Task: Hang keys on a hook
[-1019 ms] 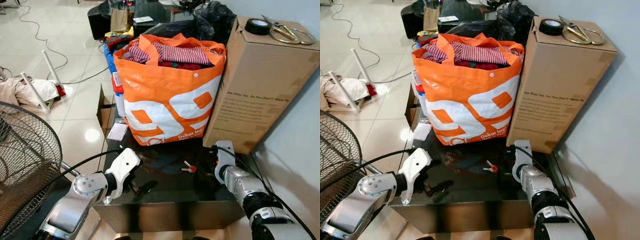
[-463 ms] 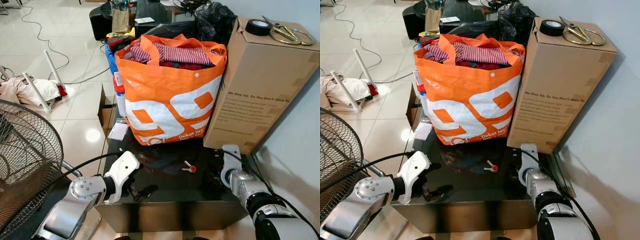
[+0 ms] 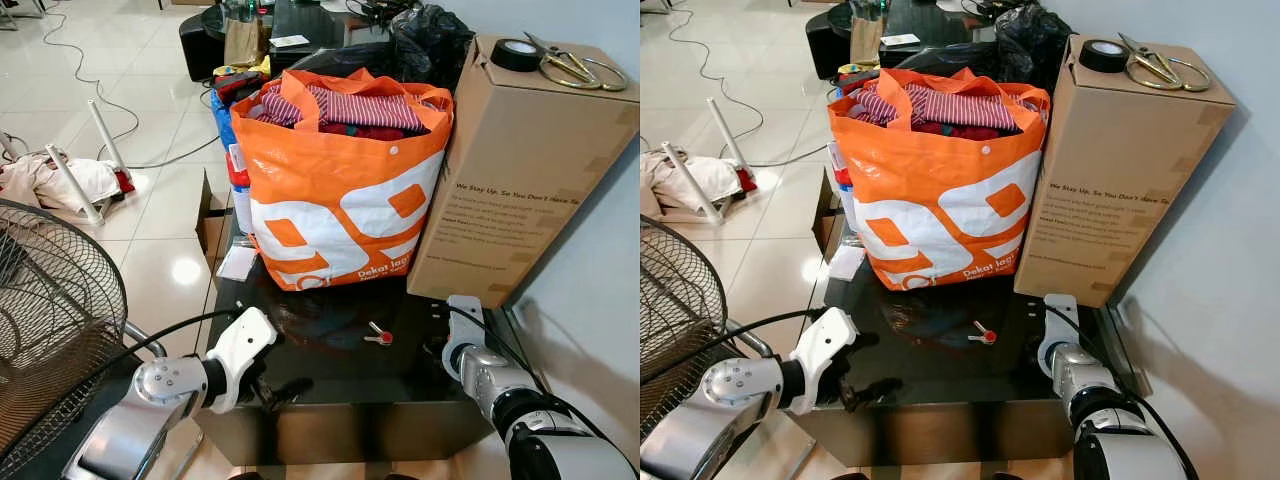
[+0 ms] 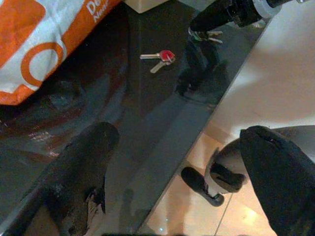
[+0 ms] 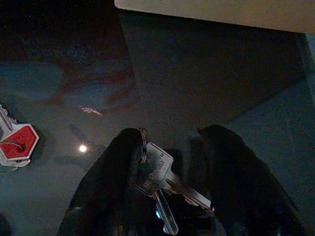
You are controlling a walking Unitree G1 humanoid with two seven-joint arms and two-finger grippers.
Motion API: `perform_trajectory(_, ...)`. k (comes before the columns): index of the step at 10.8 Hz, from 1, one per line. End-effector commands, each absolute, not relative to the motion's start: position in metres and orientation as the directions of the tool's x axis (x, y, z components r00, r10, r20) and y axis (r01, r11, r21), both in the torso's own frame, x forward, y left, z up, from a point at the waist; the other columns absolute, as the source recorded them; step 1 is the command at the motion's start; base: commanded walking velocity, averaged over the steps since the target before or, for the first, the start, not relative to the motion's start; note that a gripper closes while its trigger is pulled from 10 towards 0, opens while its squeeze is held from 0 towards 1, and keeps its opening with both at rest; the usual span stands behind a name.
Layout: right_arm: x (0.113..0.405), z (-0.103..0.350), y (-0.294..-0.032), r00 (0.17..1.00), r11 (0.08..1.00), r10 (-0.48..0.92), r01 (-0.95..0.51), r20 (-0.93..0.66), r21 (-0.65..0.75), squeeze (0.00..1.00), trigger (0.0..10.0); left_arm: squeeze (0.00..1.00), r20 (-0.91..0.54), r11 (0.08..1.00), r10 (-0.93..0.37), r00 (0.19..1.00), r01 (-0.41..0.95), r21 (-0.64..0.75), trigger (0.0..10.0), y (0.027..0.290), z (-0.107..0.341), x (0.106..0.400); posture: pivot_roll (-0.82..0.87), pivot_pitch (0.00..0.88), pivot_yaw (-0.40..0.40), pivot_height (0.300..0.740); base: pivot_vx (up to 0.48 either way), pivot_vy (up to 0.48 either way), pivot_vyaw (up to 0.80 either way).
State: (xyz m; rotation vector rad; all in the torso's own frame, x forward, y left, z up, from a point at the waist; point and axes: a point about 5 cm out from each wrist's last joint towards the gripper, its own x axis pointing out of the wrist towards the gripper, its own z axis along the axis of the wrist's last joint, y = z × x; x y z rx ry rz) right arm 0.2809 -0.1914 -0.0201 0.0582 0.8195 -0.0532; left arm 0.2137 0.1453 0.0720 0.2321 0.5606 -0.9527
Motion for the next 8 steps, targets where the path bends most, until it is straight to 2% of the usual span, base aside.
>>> perform_trajectory(1, 0.2811, -0.0205, -0.1896, 0.682, 0.995, -0.03, 0.088, -0.73, 0.042, 0.0, 0.3, 0.05, -0.545, 0.558, -0.71, 0.446, 0.829, -0.048, 10.0, 0.1451, 0.0765, 0.2135, 0.04, 0.0, 0.005, 0.74, 0.0, 0.0, 0.0)
perform_trajectory(3, 0.2775, -0.0243, -0.1861, 0.674, 0.995, -0.026, 0.088, -0.739, 0.045, 0.0, 0.0, 0.05, -0.55, 0.557, -0.708, 0.442, 0.829, -0.05, 10.0, 0.1466, 0.0784, 0.2117, 0.04, 0.0, 0.008, 0.74, 0.0, 0.0, 0.0)
perform_trajectory(8, 0.2757, -0.0265, -0.1826, 0.673, 0.994, -0.022, 0.096, -0.739, 0.057, 0.0, 0.0, 0.05, -0.558, 0.556, -0.705, 0.439, 0.83, -0.05, 10.0, 0.1488, 0.0762, 0.2113, 0.05, 0.0, 0.016, 0.74, 0.0, 0.0, 0.0)
